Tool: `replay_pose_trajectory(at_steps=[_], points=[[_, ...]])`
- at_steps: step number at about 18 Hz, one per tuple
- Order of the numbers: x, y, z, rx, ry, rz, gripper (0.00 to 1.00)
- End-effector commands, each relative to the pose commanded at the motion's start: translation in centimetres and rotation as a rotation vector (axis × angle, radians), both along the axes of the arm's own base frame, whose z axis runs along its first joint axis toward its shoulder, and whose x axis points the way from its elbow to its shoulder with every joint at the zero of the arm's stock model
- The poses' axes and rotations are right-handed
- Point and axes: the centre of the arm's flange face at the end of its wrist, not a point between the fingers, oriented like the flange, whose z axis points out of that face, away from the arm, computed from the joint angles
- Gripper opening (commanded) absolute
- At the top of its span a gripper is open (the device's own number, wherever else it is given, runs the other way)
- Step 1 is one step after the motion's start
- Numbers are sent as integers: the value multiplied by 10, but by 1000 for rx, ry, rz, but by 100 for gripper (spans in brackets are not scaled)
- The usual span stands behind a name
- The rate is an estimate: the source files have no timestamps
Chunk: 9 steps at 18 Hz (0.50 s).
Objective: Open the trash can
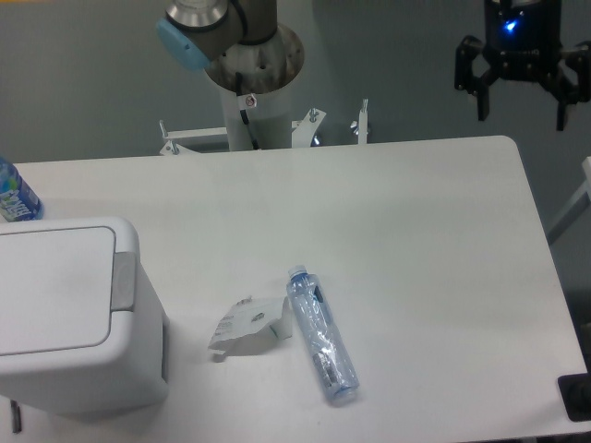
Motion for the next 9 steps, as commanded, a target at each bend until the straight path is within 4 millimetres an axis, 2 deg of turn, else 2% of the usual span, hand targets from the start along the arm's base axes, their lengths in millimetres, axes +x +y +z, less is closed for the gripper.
replay_pose_trajectory(at_steps=[6,9], points=[[2,3,-1,5,-2,6,100],[3,5,-1,32,-17,75,100]])
